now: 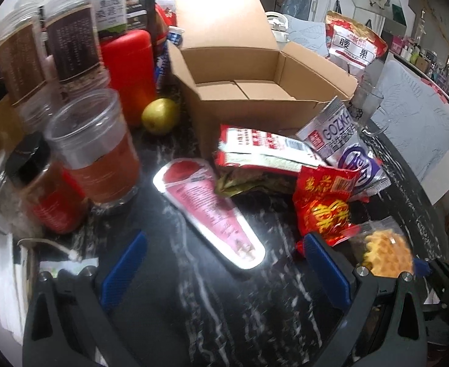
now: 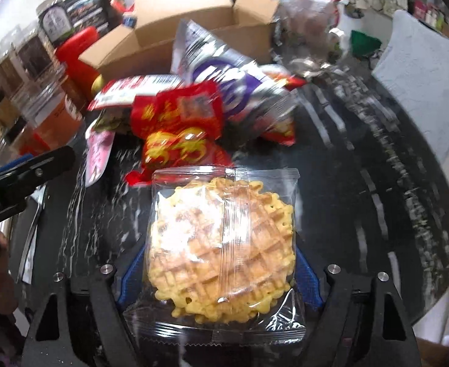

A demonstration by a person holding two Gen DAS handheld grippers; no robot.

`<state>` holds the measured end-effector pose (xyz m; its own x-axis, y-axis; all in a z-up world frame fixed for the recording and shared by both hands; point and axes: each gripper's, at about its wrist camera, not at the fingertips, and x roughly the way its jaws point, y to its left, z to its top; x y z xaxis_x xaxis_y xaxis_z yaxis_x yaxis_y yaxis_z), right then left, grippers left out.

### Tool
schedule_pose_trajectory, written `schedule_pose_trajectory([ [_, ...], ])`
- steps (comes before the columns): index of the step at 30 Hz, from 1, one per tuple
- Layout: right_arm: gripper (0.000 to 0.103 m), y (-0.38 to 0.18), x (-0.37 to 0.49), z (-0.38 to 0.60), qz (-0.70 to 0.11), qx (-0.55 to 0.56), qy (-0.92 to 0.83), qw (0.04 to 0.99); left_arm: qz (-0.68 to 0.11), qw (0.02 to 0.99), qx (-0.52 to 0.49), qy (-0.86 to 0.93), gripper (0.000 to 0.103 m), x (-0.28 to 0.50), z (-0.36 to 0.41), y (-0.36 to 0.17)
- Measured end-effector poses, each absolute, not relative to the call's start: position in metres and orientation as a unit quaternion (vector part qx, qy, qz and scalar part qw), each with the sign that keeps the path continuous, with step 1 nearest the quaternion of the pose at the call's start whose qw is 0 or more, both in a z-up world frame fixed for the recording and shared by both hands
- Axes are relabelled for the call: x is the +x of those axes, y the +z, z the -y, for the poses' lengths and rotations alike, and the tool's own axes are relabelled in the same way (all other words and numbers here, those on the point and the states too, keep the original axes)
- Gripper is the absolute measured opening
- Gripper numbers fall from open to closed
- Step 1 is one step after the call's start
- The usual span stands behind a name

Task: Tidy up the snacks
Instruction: 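Lower the right tool onto the wrapped waffle packet and grasp it, then grasp the red-and-gold snack packet with the left tool while the right tool holds the waffle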

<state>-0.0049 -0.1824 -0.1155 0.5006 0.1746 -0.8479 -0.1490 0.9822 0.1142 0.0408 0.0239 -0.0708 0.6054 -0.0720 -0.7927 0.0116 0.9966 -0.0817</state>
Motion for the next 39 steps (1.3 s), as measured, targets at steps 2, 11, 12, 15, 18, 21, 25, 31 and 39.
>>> schedule_pose_trajectory([
  [2, 0.082, -0.106, -0.005, 0.194, -0.478, 0.014, 0.083, 0.874, -0.448, 0.892, -0.039, -0.035, 0.103, 0.047, -0.018, -0.072],
  [11, 0.082, -0.104, 0.007, 0.229, -0.474, 0.037, 0.047, 0.878, -0.471, 0.877, -0.035, -0.094, 0.103, 0.065, 0.033, -0.083],
  [12, 0.082, -0.103, 0.007, 0.234, -0.474, 0.040, 0.042, 0.878, -0.471, 0.876, -0.033, -0.098, 0.103, 0.066, 0.037, -0.084],
  [15, 0.082, -0.105, 0.009, 0.245, -0.475, 0.048, 0.033, 0.878, -0.479, 0.870, -0.029, -0.112, 0.103, 0.072, 0.058, -0.089],
  [18, 0.082, -0.107, 0.010, 0.255, -0.476, 0.054, 0.028, 0.877, -0.490, 0.865, -0.027, -0.106, 0.103, 0.078, 0.073, -0.095],
  [21, 0.082, -0.109, 0.011, 0.264, -0.477, 0.058, 0.025, 0.877, -0.503, 0.858, -0.038, -0.092, 0.103, 0.084, 0.081, -0.102],
  [25, 0.082, -0.108, 0.010, 0.276, -0.476, 0.064, 0.021, 0.877, -0.517, 0.852, -0.047, -0.066, 0.103, 0.091, 0.087, -0.111],
  [31, 0.082, -0.110, 0.009, 0.286, -0.474, 0.066, 0.020, 0.878, -0.533, 0.842, -0.067, -0.038, 0.102, 0.097, 0.089, -0.125],
  [39, 0.082, -0.110, 0.007, 0.288, -0.472, 0.069, 0.031, 0.878, -0.504, 0.859, -0.083, -0.045, 0.066, 0.085, 0.076, -0.121],
])
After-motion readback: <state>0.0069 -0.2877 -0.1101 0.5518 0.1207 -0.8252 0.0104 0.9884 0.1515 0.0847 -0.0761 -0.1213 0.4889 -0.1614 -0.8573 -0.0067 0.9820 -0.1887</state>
